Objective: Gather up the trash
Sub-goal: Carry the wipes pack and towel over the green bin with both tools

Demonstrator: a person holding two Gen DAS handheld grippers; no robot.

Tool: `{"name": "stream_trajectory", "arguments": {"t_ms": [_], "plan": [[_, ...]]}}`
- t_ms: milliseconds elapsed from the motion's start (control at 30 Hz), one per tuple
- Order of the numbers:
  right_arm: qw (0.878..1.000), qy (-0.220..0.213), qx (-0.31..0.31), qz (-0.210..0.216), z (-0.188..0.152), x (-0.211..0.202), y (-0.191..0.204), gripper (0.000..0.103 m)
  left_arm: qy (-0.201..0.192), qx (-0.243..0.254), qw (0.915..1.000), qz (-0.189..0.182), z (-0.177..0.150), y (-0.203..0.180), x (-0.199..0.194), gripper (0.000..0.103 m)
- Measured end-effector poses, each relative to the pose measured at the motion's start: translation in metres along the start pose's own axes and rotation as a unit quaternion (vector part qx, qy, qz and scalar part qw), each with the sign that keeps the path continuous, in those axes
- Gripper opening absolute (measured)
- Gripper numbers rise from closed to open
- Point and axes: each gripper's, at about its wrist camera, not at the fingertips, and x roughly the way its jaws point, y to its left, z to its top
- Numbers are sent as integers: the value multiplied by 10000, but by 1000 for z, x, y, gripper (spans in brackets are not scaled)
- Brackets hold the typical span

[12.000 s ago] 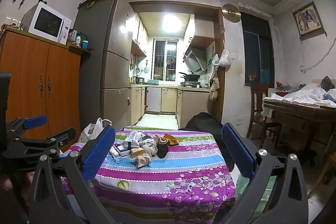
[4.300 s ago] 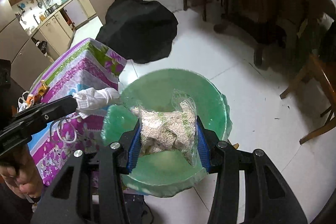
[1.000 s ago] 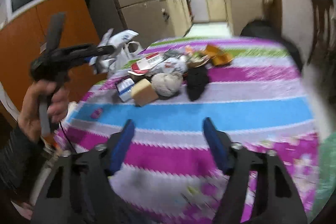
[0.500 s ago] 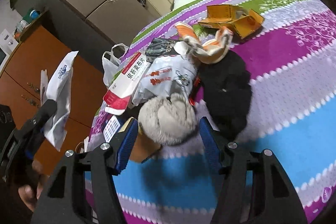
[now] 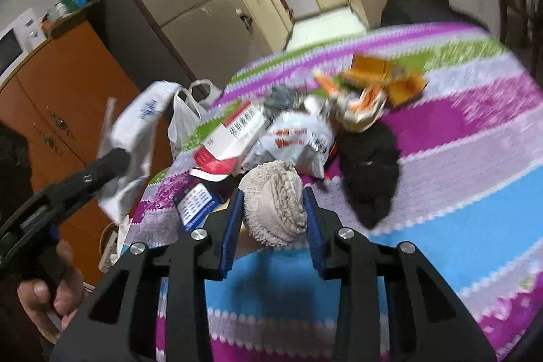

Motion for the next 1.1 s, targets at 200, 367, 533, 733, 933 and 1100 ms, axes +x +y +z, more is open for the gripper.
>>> {"name": "stream_trajectory", "arguments": {"t_ms": [200,367,533,733,933,1100], "plan": [[9941,-590,-633,-660,-2,-71,4,34,-87,262,9994,-211,-10,-33,-15,41],[9818,-951,-956,-1335,-7,-130,-8,34,-125,642,9963,-557,-17,-83,-26,41],[9680,-1232,-971,-1957,-15,-187,-34,34,-86,954,9908,-959,-22,-145,-30,41],[9495,-1464,-833,-2648,-19,-252,-74,34,-56,1443,9775,-1535,-29,-239,-29,41],[9308,-1459,-609,-3295,-25,-308,-121,34,165,1744,9619,-2098,-36,-330,-17,41],[9238,-1246,-313,-3607,-28,-334,-168,34,439,2004,9492,-2386,-44,-399,5,41]]}}
